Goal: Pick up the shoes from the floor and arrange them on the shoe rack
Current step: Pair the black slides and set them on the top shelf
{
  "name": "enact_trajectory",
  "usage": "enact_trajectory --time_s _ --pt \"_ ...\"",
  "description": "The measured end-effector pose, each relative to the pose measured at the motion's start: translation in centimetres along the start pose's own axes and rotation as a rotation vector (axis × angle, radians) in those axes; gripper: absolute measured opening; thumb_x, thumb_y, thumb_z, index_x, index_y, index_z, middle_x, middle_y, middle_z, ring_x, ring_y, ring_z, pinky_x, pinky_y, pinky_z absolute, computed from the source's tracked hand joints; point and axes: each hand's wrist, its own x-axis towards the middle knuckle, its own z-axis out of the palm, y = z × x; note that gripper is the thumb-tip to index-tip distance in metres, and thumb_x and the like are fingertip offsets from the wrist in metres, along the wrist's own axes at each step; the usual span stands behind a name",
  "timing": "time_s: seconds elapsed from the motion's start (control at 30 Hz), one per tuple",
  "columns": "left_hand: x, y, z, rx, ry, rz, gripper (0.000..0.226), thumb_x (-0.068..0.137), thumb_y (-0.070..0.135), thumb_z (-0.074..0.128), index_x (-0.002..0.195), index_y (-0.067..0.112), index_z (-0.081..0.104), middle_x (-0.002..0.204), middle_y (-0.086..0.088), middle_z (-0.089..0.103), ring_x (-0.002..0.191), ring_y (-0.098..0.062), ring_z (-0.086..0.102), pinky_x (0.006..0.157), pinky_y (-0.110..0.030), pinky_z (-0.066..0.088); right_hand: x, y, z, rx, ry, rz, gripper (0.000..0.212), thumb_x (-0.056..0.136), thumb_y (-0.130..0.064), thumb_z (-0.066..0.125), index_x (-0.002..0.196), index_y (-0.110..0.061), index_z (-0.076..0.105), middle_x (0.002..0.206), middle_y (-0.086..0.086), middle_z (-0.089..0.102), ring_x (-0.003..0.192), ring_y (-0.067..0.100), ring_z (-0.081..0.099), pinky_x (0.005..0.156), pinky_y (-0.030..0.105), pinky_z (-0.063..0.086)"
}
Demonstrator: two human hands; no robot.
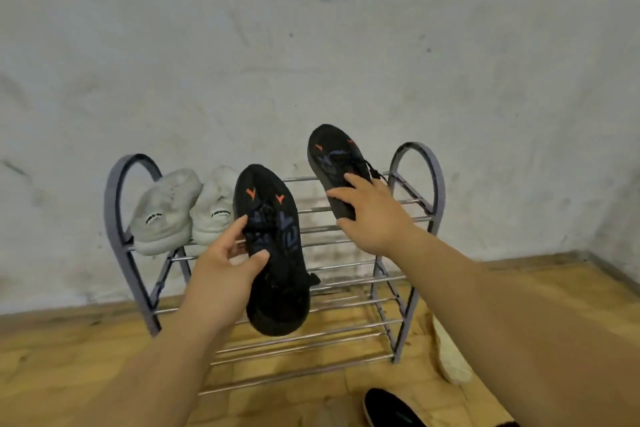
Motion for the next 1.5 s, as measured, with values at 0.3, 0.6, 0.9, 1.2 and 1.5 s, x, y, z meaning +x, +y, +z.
enact_trajectory --time_s 0.3,0.6,0.9,1.2,1.5 --pt "3.2 -1.3 -0.8 -0.115 0.015 0.020 0.062 0.090 0.017 0.075 0.142 0.043 0.055 0.131 0.004 0.069 0.115 -0.017 0.069 0.101 -0.048 0.055 0.2 -0.9 1.1 0.044 0.208 0.016 0.059 0.089 -0.043 0.062 0.146 -0.035 0.048 0.154 -0.002 0.040 0.140 0.026 0.035 0.118 0.042 0.029" --pt "2.6 1.0 3.3 -0.371 0.170 0.061 0.058 0.089 0.017 0.077 0.140 0.032 0.053 0.125 -0.003 0.069 0.110 -0.018 0.071 0.090 -0.048 0.060 -3.8 -5.7 -2.4 0.575 -0.294 -0.171 0.092 0.077 -0.044 0.083 0.150 -0.056 0.027 0.151 -0.028 0.037 0.134 -0.003 0.044 0.108 0.028 0.046" --pt "3.1 3.8 8.8 -0.131 0.033 0.205 0.048 0.104 0.033 0.054 0.149 0.044 0.041 0.123 0.008 0.064 0.110 -0.012 0.067 0.092 -0.035 0.056 -3.0 -1.1 -2.4 0.397 0.271 -0.201 0.076 0.087 -0.033 0.074 0.151 -0.039 0.034 0.142 -0.016 0.045 0.127 0.004 0.048 0.103 0.030 0.049" --pt "4.7 -0.9 12.8 0.713 -0.129 0.340 0.060 0.096 0.046 0.062 0.152 0.037 0.042 0.134 0.012 0.044 0.120 -0.010 0.046 0.098 -0.024 0.037 -2.0 7.5 -0.1 0.378 0.250 0.287 0.068 0.087 -0.043 0.069 0.146 -0.034 0.038 0.138 -0.004 0.054 0.127 0.020 0.052 0.104 0.037 0.046" --pt "5.9 -1.4 13.9 0.938 -0.078 0.365 0.071 0.086 0.070 0.055 0.150 0.044 0.041 0.140 0.008 0.048 0.123 -0.018 0.053 0.103 -0.045 0.048 -1.7 9.5 -0.4 0.301 0.167 0.272 0.074 0.080 -0.036 0.070 0.148 -0.032 0.038 0.132 -0.001 0.057 0.117 0.025 0.056 0.098 0.045 0.053"
